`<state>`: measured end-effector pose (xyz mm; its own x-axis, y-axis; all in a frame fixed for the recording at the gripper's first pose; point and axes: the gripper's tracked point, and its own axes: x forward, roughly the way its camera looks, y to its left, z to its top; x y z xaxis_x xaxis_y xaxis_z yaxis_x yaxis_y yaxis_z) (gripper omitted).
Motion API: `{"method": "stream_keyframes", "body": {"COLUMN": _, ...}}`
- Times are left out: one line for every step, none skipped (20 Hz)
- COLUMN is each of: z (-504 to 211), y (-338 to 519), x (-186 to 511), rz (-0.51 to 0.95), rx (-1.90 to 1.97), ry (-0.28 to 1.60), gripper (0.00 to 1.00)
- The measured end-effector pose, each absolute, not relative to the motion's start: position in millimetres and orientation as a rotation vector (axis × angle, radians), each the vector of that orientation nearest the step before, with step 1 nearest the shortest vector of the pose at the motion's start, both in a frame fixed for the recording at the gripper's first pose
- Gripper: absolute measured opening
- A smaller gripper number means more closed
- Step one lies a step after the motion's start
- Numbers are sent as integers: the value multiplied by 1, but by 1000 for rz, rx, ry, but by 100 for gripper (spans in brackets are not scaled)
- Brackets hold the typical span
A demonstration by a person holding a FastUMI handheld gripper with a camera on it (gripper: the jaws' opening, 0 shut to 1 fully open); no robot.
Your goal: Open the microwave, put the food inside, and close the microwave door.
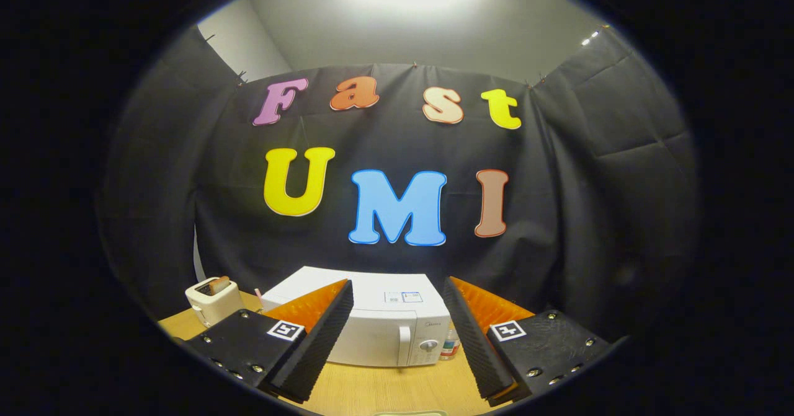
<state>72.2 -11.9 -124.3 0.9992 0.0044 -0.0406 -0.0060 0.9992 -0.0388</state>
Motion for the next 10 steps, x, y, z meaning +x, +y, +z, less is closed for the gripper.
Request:
{"method": "stream_keyframes", "body": {"z": -139, "y": -14, "x": 80, "rz": 8, "rx": -33, "ry": 54, "gripper": 94}}
{"method": "stream_keyframes", "body": {"z": -154, "y": -16, "x": 90, "rz": 10, "rx": -27, "ry": 63, "gripper": 93}}
{"method": "stream_keyframes", "body": {"z": -168, "y": -18, "x": 98, "rz": 11, "rx": -23, "ry": 72, "gripper": 93}}
{"method": "stream_keyframes", "body": {"z": -185, "y": -21, "x": 107, "rz": 14, "rx": -22, "ry": 81, "gripper": 94}}
{"method": "stream_keyframes", "body": {"z": -200, "y": -23, "x": 115, "rz": 18, "rx": -18, "ry": 89, "gripper": 94}}
{"method": "stream_keyframes", "body": {"z": -215, "y": -25, "x": 123, "rz": 21, "rx": -13, "ry": 94, "gripper": 94}}
{"method": "stream_keyframes", "body": {"z": -229, "y": -28, "x": 131, "rz": 17, "rx": -9, "ry": 101, "gripper": 94}}
{"method": "stream_keyframes", "body": {"z": -244, "y": -30, "x": 139, "rz": 12, "rx": -9, "ry": 106, "gripper": 94}}
{"method": "stream_keyframes", "body": {"z": -257, "y": -33, "x": 148, "rz": 9, "rx": -16, "ry": 113, "gripper": 94}}
{"method": "stream_keyframes", "body": {"z": -272, "y": -35, "x": 155, "rz": 1, "rx": -29, "ry": 120, "gripper": 94}}
